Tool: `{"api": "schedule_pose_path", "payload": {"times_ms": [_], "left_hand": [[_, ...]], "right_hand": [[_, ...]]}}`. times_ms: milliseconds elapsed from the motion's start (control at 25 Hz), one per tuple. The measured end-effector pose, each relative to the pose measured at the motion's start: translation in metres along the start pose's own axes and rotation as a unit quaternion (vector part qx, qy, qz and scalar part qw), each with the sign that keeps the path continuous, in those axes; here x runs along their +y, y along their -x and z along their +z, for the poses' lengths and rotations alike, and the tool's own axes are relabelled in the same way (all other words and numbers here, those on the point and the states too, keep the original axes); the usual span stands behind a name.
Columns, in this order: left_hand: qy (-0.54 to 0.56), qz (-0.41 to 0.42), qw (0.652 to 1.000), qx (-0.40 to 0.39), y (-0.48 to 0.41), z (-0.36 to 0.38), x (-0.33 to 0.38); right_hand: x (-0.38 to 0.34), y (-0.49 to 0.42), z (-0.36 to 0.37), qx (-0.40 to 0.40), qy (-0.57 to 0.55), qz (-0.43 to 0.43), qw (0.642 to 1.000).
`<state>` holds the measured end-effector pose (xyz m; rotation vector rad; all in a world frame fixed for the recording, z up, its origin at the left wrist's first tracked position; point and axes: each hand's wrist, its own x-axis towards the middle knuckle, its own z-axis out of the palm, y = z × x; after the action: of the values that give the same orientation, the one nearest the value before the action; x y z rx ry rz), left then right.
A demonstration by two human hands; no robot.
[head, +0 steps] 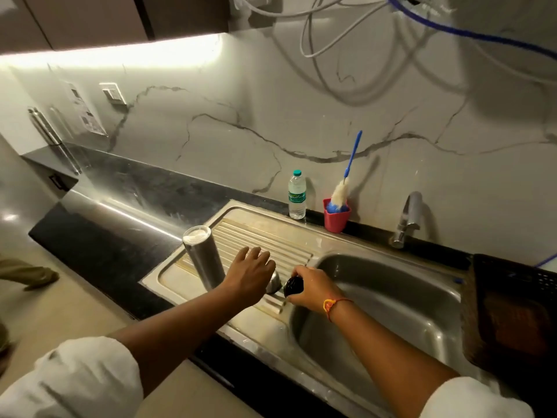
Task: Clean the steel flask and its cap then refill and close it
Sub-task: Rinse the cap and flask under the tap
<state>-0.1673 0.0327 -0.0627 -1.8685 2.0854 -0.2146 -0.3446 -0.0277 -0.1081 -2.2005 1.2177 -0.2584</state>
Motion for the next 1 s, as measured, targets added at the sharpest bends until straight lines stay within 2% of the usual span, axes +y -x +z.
{"api": "schedule_pose_path", "payload": {"times_ms": [120, 360, 720, 1000], "left_hand": [[-0.123, 0.046, 0.990, -0.044, 0.004, 0.009, -0.033], [-0.330, 0.096, 0.935, -0.088, 0.002, 0.022, -0.058], [-0.394, 0.090, 0.908, -0.112, -0.002, 0.035, -0.074], [-0.431, 0.087, 0.894, -0.092, -0.009, 0.038, -0.089]], "right_hand": [[-0.021, -0.013, 0.026, -0.018, 0.029, -0.004, 0.999], [-0.042, -0.027, 0.070, -0.038, 0.098, 0.007, 0.994], [-0.048, -0.033, 0.096, -0.048, 0.131, 0.037, 0.990], [-0.044, -0.029, 0.096, -0.041, 0.108, 0.053, 0.992]]}}
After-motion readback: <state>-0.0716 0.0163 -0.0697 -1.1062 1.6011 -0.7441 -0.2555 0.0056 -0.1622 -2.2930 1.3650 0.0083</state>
